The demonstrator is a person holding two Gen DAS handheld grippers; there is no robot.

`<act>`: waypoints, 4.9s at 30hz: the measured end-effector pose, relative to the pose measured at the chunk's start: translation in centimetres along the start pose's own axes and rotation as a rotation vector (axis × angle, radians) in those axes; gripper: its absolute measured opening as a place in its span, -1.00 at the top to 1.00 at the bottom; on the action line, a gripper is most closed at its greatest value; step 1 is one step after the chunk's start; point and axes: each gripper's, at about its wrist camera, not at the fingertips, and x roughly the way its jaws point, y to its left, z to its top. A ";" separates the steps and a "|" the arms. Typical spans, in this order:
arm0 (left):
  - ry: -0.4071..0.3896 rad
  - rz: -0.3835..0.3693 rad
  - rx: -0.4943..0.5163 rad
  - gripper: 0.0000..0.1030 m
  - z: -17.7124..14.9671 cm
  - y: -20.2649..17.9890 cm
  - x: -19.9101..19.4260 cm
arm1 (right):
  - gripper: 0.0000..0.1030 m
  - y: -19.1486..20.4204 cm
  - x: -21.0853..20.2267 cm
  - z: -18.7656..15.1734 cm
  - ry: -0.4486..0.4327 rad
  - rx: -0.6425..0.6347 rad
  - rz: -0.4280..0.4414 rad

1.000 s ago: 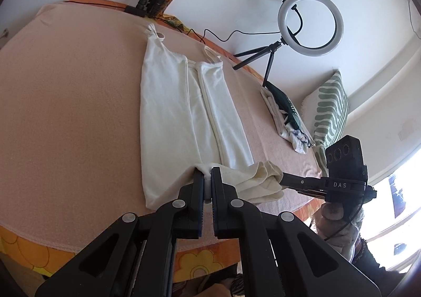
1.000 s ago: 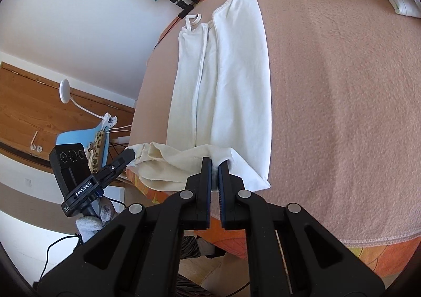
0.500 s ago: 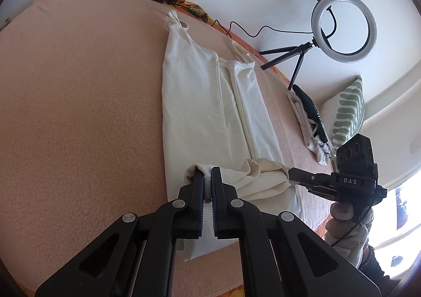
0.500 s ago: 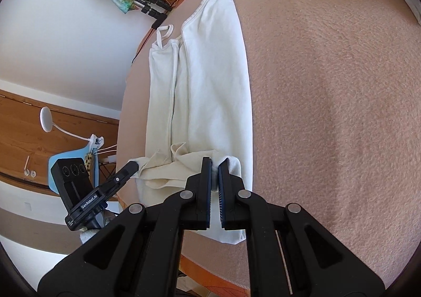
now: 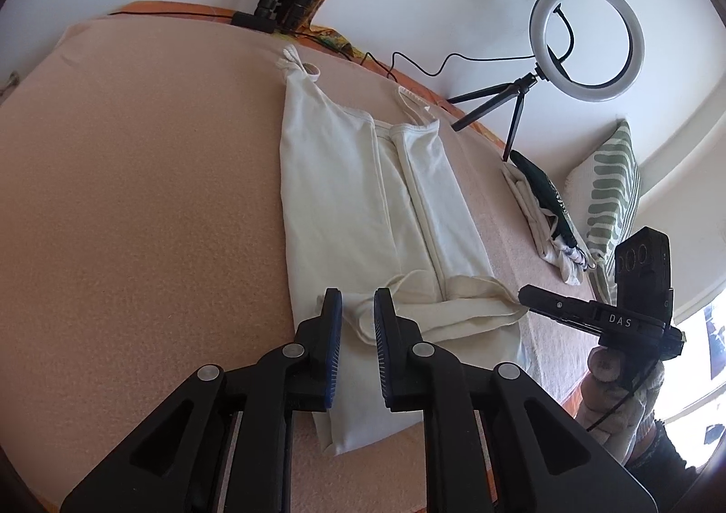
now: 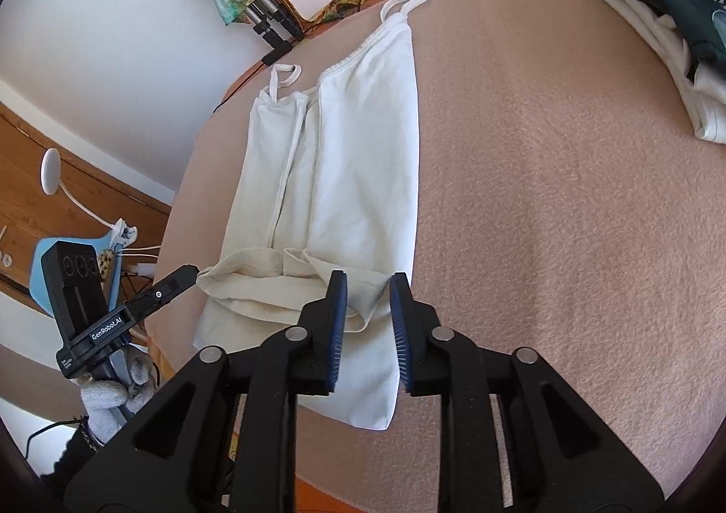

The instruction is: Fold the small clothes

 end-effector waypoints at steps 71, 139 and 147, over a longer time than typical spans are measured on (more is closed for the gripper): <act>0.026 0.182 0.273 0.19 -3.3 -3.2 2.3 | 0.91 1.2 0.0 -5.0 0.134 -0.338 -0.107; 0.016 -0.151 -0.110 0.90 18.8 8.1 15.3 | 0.73 -5.6 12.9 20.9 0.057 -0.064 0.250; -0.036 -0.183 -0.094 0.92 18.7 7.2 13.6 | 0.86 -4.3 11.7 20.9 0.028 -0.130 0.215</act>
